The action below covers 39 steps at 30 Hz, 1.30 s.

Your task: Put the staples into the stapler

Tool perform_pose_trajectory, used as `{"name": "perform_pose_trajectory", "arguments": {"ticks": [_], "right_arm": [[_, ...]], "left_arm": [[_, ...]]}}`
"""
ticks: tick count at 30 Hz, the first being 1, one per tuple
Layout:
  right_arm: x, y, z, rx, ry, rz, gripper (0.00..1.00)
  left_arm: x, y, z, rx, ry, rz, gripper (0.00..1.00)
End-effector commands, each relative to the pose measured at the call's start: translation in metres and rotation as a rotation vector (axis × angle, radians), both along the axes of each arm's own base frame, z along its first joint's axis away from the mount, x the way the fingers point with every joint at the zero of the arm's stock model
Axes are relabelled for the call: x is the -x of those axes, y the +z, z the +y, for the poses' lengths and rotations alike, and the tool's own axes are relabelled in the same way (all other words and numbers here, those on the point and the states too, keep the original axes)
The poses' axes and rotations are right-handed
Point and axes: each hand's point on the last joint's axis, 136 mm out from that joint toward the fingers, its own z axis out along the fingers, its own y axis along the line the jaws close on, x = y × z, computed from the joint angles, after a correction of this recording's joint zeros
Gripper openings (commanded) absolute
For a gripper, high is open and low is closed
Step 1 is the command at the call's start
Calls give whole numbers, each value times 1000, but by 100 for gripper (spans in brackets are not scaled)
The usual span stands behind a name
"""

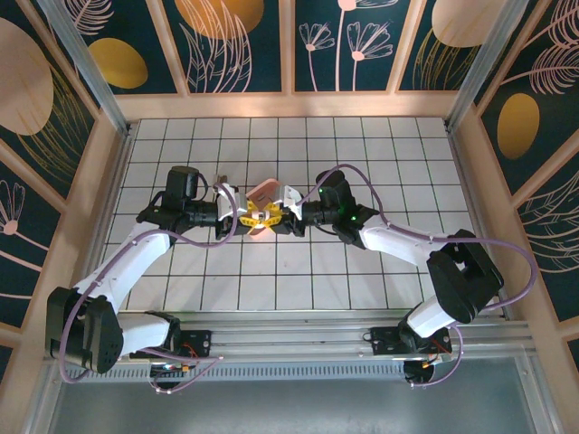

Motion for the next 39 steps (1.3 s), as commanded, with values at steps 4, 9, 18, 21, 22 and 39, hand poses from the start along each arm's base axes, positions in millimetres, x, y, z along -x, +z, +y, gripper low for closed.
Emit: {"name": "perform_pose_trajectory", "arguments": {"ticks": [4, 9, 18, 21, 22, 39], "right_arm": [[2, 10, 0, -40, 12, -13, 9], [1, 8, 0, -37, 9, -10, 9], [1, 9, -1, -40, 3, -5, 9], [0, 5, -4, -35, -10, -1, 9], [0, 3, -5, -38, -15, 2, 9], [-11, -39, -56, -223, -133, 191, 13]], "left_arm": [[5, 14, -5, 34, -45, -11, 37], [5, 18, -6, 42, -49, -12, 34], [8, 23, -7, 55, -62, -13, 24], [8, 23, -6, 53, -61, -14, 17], [8, 24, -7, 52, -60, -13, 14], [10, 36, -6, 59, -68, -35, 9]]}}
